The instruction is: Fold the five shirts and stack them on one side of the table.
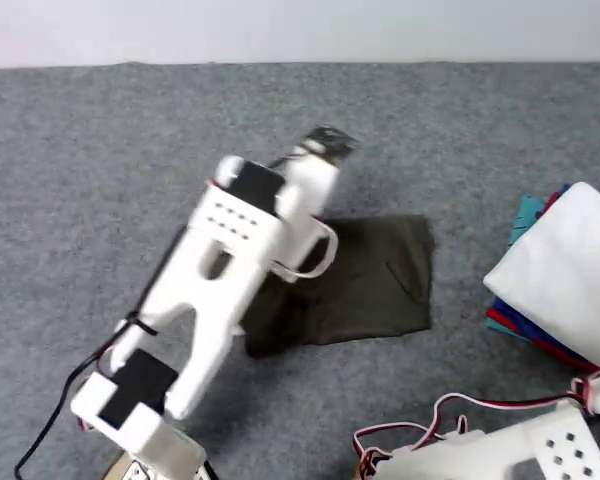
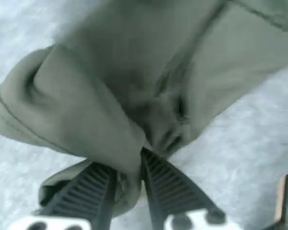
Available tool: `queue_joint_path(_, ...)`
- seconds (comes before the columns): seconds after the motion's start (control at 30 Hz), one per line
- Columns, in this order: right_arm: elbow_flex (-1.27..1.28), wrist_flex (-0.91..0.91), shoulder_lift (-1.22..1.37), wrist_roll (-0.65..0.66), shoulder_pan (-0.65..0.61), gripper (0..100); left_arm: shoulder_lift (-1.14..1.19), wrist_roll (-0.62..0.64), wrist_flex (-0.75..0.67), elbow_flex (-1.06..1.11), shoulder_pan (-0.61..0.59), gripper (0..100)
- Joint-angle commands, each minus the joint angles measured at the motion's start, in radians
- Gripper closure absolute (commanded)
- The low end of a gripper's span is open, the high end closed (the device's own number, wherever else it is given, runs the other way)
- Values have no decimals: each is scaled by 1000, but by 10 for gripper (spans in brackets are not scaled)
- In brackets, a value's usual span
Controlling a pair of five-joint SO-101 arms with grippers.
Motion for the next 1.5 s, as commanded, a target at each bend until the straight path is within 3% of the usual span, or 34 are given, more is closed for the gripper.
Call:
queue_joint_path(0.0, -5, 36, -13, 6, 2, 989, -55, 15, -107, -2, 91, 987)
queue_joint_path(0.17, -5, 36, -13, 6, 7, 989, 38, 15, -218, -36, 147, 987)
queue_joint_path(0.4, -3, 36, -13, 6, 5, 989, 292, 28, -226, -272, 152, 987)
queue_joint_path(0.77, -3, 36, -13, 6, 8, 989, 566, 61, -75, -756, 258, 987)
queue_joint_path(0.87, -3, 36, -13, 6, 8, 989, 641, 60, -18, -858, 261, 939)
queue_joint_path(1.0, 3, 36, -13, 6, 8, 989, 695, 64, 81, -993, 261, 788)
queue_joint_path(1.13, 28, 36, -13, 6, 8, 989, 641, 57, 80, -1006, 207, 765)
queue_joint_path(1.3, 29, 36, -13, 6, 10, 989, 509, 0, 78, -866, 140, 780)
queue_joint_path(1.47, 29, 36, -13, 9, 10, 989, 388, -103, 77, -593, 17, 958)
